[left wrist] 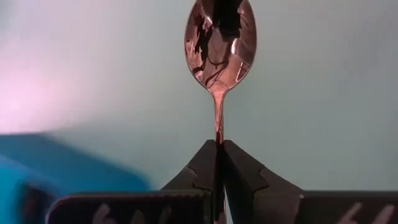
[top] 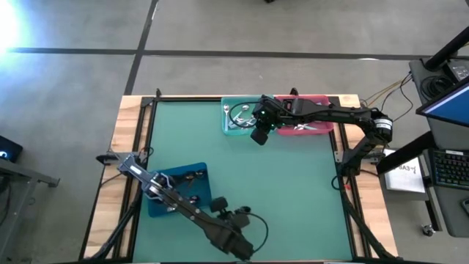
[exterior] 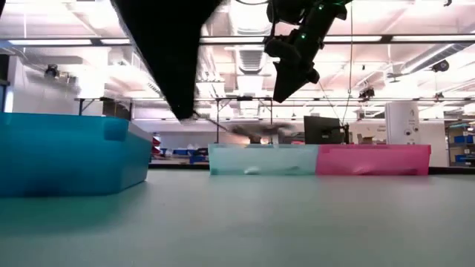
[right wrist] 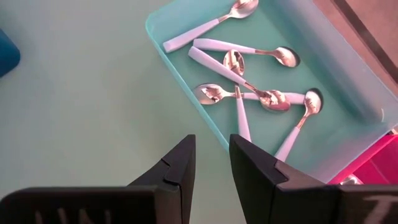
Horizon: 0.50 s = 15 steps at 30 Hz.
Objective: Sort silverware by color (type)
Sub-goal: Put the black spoon into the dark blue bin
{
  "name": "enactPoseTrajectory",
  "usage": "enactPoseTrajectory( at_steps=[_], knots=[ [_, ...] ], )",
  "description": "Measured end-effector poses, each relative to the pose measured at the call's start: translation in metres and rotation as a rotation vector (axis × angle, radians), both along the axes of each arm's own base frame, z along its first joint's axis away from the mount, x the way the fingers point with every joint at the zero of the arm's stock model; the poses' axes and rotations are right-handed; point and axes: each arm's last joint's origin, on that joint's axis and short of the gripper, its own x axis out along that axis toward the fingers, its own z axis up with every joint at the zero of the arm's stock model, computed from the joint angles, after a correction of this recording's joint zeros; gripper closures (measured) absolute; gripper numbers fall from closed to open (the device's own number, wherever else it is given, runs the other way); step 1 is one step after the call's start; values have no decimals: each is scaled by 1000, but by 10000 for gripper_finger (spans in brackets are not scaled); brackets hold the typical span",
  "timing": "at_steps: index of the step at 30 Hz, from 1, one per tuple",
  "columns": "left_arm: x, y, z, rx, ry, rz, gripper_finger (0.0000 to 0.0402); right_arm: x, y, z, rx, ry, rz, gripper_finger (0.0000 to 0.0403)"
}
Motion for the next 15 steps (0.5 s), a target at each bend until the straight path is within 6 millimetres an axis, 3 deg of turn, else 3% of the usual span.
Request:
enactPoseTrajectory(
  at_steps=[5,9,15],
  knots=[
    [-14,11,22,32,41,-2,401,0,0,0,0,0,0,314],
    [-38,28,35,59,76,4,401,0,0,0,0,0,0,314],
    [-82,57,33,44,62,10,401,0,0,0,0,0,0,314]
  ],
)
